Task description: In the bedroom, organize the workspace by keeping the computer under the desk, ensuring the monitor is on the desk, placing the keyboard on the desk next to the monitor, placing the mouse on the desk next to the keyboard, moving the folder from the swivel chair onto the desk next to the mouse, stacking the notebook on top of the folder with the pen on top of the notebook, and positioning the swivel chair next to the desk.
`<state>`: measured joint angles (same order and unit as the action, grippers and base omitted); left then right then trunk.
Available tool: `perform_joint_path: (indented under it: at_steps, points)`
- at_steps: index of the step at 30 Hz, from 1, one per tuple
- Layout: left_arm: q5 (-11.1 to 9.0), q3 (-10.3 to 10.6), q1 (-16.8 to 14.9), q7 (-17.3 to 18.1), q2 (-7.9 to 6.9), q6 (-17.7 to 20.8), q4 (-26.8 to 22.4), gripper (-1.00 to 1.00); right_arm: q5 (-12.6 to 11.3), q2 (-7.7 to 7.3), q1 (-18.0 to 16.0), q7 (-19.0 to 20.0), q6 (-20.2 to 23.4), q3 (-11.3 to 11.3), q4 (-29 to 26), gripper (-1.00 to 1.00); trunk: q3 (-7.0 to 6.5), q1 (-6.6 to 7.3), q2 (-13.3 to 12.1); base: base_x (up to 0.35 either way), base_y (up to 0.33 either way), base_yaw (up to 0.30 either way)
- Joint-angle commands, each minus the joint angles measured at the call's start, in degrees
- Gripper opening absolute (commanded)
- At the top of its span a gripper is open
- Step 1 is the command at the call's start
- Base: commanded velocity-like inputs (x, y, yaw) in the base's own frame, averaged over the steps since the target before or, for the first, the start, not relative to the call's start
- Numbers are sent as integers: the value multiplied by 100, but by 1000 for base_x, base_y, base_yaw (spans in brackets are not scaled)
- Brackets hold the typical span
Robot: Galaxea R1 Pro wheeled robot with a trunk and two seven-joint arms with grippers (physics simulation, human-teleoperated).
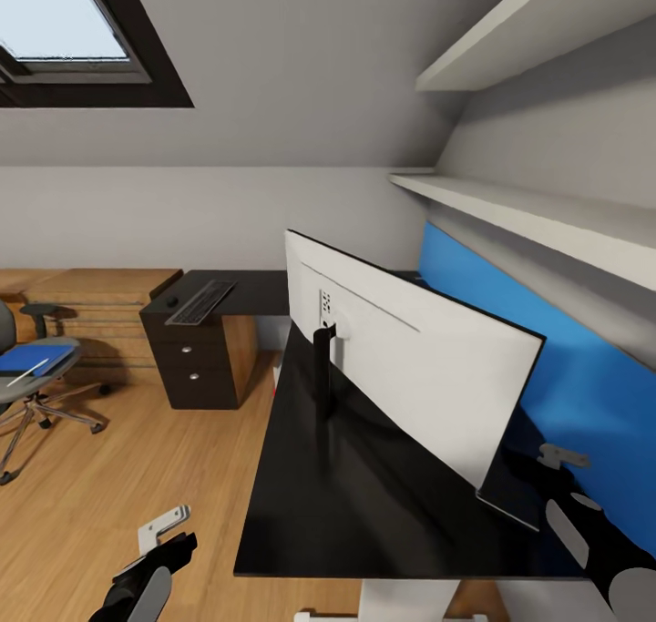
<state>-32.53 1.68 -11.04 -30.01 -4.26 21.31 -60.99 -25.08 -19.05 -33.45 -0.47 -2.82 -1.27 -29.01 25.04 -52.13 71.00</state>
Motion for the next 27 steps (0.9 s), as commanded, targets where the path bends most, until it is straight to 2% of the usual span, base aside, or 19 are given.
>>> perform_joint_path:
  at_steps: [1, 8, 18, 27]
  points:
    - [-43, 17, -3, -48, -6, 13, -9, 100, -50, -2, -4, -5, -19, -14, 1, 100, 25, -23, 46, 0, 0, 0]
    - [-43, 19, -3, -48, -5, 14, -9, 100, -50, -4, -4, -10, -8, -11, 1, 100, 150, -176, 326, 0, 0, 0]
    - [-43, 199, -3, -57, -5, 9, -9, 100, -41, -2, -4, -25, 15, -14, 5, 100, 330, -396, 727, 0, 0, 0]
    - [-43, 217, -3, -57, -5, 7, -9, 100, -41, -2, -4, -31, 18, -14, 7, 100, 492, -594, 1088, 0, 0, 0]
